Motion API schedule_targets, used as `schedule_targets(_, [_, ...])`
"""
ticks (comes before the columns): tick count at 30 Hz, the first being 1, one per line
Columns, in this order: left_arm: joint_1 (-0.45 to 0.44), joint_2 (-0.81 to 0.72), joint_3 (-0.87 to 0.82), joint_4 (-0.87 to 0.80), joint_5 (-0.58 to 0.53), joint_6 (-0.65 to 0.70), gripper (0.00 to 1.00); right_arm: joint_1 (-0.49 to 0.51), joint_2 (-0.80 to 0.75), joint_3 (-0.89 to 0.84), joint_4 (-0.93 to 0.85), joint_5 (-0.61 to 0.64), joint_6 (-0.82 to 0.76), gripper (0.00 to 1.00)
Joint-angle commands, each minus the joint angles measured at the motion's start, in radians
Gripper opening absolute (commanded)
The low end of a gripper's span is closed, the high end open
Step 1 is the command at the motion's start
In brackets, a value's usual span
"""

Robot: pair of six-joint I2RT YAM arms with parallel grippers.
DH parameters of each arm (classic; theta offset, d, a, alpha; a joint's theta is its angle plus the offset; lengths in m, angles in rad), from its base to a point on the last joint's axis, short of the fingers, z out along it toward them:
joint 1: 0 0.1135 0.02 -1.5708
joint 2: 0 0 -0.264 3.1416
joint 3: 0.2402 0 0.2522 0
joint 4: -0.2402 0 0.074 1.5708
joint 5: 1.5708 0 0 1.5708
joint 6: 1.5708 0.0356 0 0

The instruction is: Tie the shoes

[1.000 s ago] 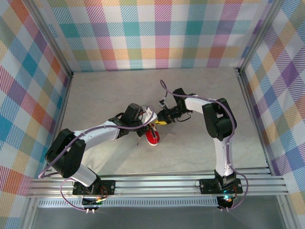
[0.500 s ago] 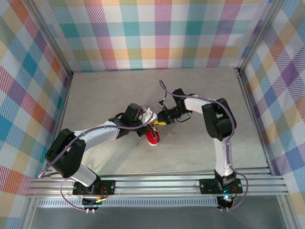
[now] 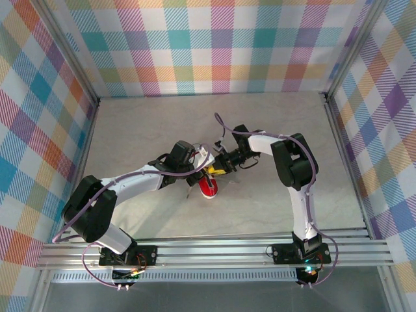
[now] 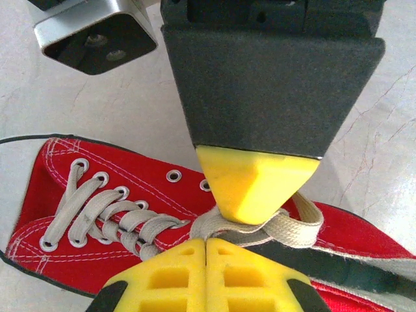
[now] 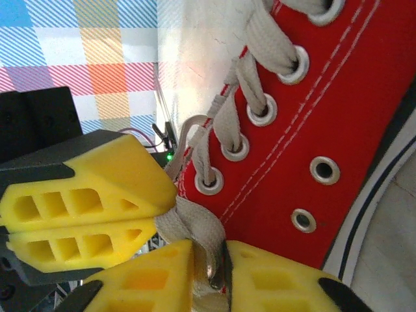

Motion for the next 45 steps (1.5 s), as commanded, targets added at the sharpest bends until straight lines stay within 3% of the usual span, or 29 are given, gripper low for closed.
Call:
schedule_targets(1, [-0.011, -0.009, 0.009, 0.033, 0.014, 0.019, 0.0, 0.006, 0.007, 0.029, -0.023, -0.041, -0.034, 0.15])
schedule_targets(7, [-0.011, -0.017, 0.002, 0.034, 0.01, 0.019, 0.0, 0.004, -0.058, 0.004, 0.042, 0.026, 0.001, 0.0])
schedule_targets(16, [-0.01, -0.045, -0.025, 0.03, 0.0, 0.021, 0.0, 0.001, -0.142, -0.063, 0.185, 0.148, 0.098, 0.0])
schedule_targets(28, [-0.011, -0.073, -0.048, 0.024, -0.014, -0.008, 0.01, 0.0, -0.166, -0.095, 0.248, 0.206, 0.151, 0.0])
schedule_targets(32, [-0.009, -0.1, -0.052, 0.038, -0.023, -0.066, 0.27, 0.0, -0.171, -0.093, 0.217, 0.223, 0.115, 0.0])
schedule_targets(36, [0.004, -0.147, -0.058, 0.049, -0.047, -0.167, 0.44, 0.001, -0.181, -0.093, 0.202, 0.23, 0.094, 0.0])
schedule_targets(41, [0.064, -0.222, -0.069, 0.003, -0.133, -0.416, 0.49, 0.006, -0.196, -0.09, 0.199, 0.234, 0.076, 0.0])
schedule_targets(45, [0.121, -0.275, -0.127, -0.018, -0.058, -0.535, 0.5, 0.01, -0.202, -0.082, 0.191, 0.241, 0.058, 0.0])
